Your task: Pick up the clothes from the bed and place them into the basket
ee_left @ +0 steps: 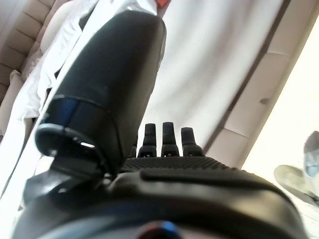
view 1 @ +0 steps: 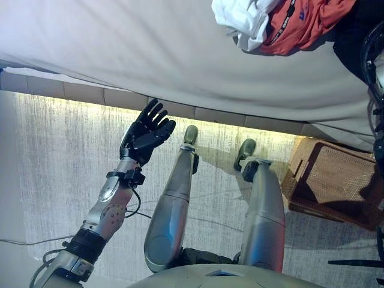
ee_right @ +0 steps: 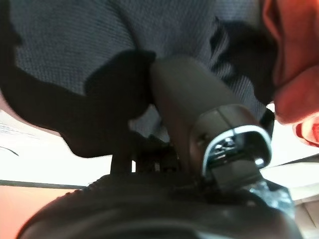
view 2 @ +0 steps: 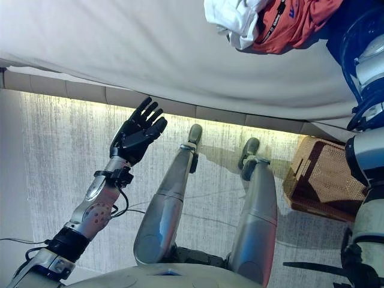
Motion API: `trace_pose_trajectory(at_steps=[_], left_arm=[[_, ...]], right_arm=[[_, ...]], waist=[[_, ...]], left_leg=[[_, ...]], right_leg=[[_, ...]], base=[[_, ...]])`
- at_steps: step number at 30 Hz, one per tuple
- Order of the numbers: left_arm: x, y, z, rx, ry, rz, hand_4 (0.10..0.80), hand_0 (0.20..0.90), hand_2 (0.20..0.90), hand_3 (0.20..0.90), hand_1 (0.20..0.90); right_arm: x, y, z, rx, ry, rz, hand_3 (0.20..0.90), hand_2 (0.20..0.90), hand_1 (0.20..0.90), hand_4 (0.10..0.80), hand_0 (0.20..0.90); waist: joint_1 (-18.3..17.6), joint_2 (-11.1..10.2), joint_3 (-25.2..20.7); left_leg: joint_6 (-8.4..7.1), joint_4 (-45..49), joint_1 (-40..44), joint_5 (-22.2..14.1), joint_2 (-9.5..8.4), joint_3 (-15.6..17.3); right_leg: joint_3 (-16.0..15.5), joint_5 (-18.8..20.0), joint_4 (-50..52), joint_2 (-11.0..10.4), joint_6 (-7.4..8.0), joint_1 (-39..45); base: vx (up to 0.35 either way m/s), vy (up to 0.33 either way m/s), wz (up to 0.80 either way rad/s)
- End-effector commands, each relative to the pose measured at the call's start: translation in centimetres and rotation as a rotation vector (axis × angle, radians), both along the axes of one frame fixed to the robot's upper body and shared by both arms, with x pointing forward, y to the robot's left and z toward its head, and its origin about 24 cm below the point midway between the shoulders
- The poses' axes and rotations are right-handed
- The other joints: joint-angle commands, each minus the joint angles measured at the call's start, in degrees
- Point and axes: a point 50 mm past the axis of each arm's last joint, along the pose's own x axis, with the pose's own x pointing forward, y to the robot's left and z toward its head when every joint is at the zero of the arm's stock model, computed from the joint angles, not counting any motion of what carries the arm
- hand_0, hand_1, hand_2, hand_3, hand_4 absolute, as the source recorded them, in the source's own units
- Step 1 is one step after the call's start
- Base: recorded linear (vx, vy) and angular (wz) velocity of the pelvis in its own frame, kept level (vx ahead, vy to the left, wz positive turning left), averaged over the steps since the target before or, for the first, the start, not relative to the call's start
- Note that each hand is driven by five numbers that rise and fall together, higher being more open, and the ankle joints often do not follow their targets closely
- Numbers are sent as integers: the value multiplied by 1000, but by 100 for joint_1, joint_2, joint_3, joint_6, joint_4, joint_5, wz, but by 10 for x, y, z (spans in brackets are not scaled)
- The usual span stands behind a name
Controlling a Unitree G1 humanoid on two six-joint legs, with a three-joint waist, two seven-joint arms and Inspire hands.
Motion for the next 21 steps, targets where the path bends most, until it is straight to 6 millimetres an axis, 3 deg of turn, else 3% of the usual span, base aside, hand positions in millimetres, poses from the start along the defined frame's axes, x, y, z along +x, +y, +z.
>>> trace_pose_trajectory(at_steps=[1,4,9,13,16,20,21], left_arm=[[-9,6,30,-43,-171,-9,800,900,900,900,900],[-9,5,29,-41,-173,-31,800,900,900,900,900],[-5,-4,30,-55,-188,-51,800,900,900,900,900],[-1,-13,27,-73,-161,-60,800,900,900,900,900],[0,-18,17,-60,-119,-48,800,900,900,900,900],[-3,-14,2,-33,-58,-22,800,900,900,900,900],[-3,-14,1,-30,-56,-23,800,900,900,900,900]], right_arm=[[-23,-32,-1,-86,13,-119,200,300,300,100,300],[-23,-30,2,-118,-16,-115,200,300,300,100,300],[-25,-32,-9,21,-156,-65,200,300,300,100,300],[-27,-35,-40,173,-236,-56,200,300,300,100,300],[-28,-33,-71,175,-200,-28,200,300,300,100,300],[-43,-31,-112,113,-146,6,200,300,300,100,300],[-44,-32,-114,111,-146,7,200,300,300,100,300]], waist=[[-101,168,-294],[-152,81,-294],[-340,-113,-294],[-520,-278,-538],[-662,-408,-869],[-970,-578,-1482],[-983,-587,-1506]], left_leg=[[349,842,190,-655,-50,425],[353,734,606,-674,-37,510],[344,141,1505,-479,25,734],[319,-388,2341,-515,190,932],[292,-1072,3007,-491,332,1089],[251,-2370,3990,-373,368,1250],[250,-2435,4043,-360,363,1259]], right_leg=[[-251,-177,-284,362,-200,692],[-261,-166,-468,368,-186,1114],[-244,48,-1106,312,-198,1983],[-167,120,-1642,283,-167,2734],[-75,269,-2258,285,-79,3303],[252,715,-3387,321,216,4078],[275,746,-3440,323,235,4121]], base=[[4,93,-16],[-4,95,-16],[-49,168,-20],[50,163,-19],[158,131,-16],[197,81,-25],[195,91,-18]])
